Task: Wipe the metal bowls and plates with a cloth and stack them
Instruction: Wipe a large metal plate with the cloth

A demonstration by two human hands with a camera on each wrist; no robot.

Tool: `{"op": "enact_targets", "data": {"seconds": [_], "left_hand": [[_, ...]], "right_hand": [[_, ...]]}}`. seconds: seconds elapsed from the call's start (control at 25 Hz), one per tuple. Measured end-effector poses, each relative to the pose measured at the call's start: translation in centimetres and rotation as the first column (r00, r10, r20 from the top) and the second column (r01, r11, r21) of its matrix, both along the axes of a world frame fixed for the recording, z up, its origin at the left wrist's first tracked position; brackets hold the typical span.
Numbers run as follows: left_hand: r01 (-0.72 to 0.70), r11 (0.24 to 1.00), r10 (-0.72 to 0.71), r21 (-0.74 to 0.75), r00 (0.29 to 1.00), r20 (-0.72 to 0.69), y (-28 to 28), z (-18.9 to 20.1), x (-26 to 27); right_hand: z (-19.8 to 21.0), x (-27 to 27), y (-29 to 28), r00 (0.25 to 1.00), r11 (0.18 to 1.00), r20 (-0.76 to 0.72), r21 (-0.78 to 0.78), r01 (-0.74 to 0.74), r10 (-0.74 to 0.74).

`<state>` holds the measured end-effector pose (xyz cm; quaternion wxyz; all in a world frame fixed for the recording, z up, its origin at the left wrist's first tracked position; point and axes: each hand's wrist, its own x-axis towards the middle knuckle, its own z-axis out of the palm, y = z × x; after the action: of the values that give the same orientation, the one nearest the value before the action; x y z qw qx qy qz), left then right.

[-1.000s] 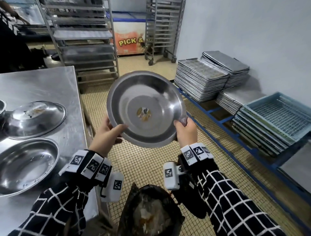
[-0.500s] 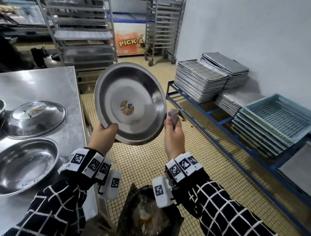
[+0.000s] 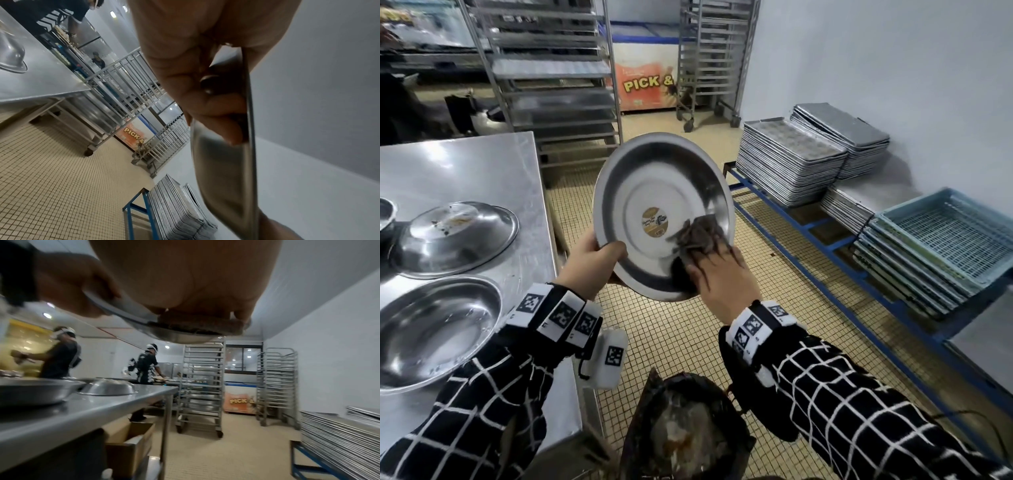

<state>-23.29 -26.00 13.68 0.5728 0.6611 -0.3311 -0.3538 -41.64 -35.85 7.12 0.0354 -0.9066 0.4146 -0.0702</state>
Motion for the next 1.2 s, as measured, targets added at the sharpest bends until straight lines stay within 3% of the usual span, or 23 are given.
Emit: {"op": "enact_targets", "data": {"seconds": [0.12,0.2,0.28,0.4,0.52,0.56,0.68,0.76,0.88,0.96,1.08,1.2], "left_hand": [[-0.029,1.000,0.029,-0.007,1.000,-0.006,-0.3,-0.6,-0.8],[-0.089,0.996,0.089,-0.026,0.996,0.005,-0.6,-0.7,-1.1],[-0.137,0.989,0.138,-0.051,0.990,0.017,-0.8,-0.6,-1.2],[-0.161,0.986,0.161,-0.043,0.987,-0.019,-0.8,-0.4,-1.0],[-0.091,0.996,0.091,-0.020,0.996,0.003,-0.4,-0.1,-0.6],[-0.063,0.998,0.063,-0.007,0.998,0.005,-0.2,-0.1,-0.5],[-0.029,0.999,0.032,0.044,0.996,-0.078,0.6,0.0,-0.3],[-0.015,0.996,0.027,0.084,0.991,-0.134,0.8,-0.2,0.2],[-0.034,0.994,0.050,0.105,0.987,-0.151,0.8,-0.4,1.1],[-0.075,0.997,0.078,0.026,0.988,-0.134,0.8,-0.5,1.2],[-0.087,0.991,0.078,-0.100,0.993,-0.092,1.1,-1.1,-0.2],[-0.072,0.985,0.066,-0.157,0.997,-0.044,1.7,-1.9,-3.0]], "right_hand": [[-0.4,0.1,0.4,0.997,0.999,0.068,0.007,0.037,-0.037],[-0.7,1.3,3.0,0.956,0.996,0.291,0.079,-0.047,0.022],[-1.2,2.6,6.0,0.898,0.992,0.435,0.057,-0.110,0.074],[-2.2,2.6,6.5,0.888,1.000,0.459,-0.010,-0.020,0.022],[-3.2,0.3,3.1,0.887,0.988,0.440,0.117,0.100,-0.142],[-2.9,-0.6,1.9,0.848,0.972,0.488,0.201,0.122,-0.207],[0.4,-2.6,-0.3,0.603,0.845,0.639,0.523,0.115,-0.478],[2.4,-3.3,-1.6,0.526,0.767,0.621,0.634,0.099,-0.581],[3.1,-3.1,-2.4,0.544,0.745,0.594,0.661,0.090,-0.592],[2.7,-2.6,-1.8,0.529,0.756,0.604,0.643,0.118,-0.596],[2.1,-0.9,0.3,0.332,0.686,0.630,0.724,0.075,-0.702],[1.6,1.3,2.2,0.172,0.602,0.612,0.791,-0.111,-0.772]]}}
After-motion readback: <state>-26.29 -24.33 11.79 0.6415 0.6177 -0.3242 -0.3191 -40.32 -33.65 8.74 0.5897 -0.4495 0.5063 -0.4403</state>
